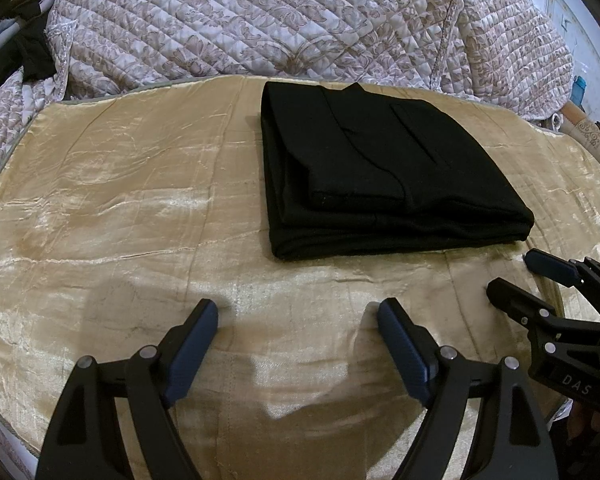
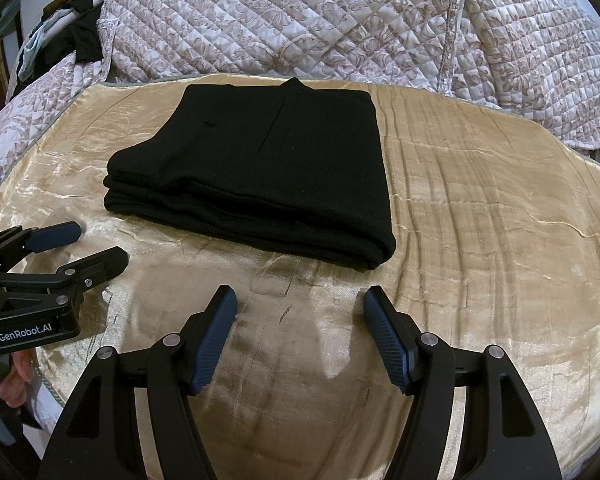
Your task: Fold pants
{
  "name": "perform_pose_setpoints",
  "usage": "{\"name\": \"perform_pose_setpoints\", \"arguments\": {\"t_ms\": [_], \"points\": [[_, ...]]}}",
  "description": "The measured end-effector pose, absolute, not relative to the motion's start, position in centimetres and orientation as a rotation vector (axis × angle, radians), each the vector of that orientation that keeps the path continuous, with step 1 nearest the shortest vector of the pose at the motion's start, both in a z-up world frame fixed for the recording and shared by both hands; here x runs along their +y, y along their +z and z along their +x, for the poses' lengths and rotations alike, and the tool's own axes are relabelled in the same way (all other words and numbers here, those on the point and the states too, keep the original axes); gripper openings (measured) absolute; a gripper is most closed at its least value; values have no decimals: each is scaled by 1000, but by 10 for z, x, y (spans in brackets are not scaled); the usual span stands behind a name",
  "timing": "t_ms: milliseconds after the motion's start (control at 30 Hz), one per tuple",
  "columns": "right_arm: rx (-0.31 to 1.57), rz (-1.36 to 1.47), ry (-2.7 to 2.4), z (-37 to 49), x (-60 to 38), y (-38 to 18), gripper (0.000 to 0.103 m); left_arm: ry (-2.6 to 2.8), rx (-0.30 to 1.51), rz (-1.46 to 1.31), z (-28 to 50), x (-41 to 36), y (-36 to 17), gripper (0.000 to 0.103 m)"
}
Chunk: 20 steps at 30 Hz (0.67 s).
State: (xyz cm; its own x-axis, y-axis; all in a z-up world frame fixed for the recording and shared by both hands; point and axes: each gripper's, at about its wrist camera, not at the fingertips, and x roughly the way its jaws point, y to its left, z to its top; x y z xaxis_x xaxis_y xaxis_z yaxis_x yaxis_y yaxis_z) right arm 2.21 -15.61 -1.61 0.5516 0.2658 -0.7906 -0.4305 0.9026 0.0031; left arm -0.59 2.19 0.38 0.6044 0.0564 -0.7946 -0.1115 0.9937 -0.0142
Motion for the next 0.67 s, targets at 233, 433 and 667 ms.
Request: {"name": "perform_pose_setpoints", "arguments": {"t_ms": [233,433,667], "points": [[896,-201,416,21,-155,-16,68,101,920,-63,-4,26,4,88],[879,-206,416,23,-158,-17,71,109,922,-65,-5,28,4,90],[826,-207,417,32,-162,-20,77,111,921,-58,-4,28,4,91]]}}
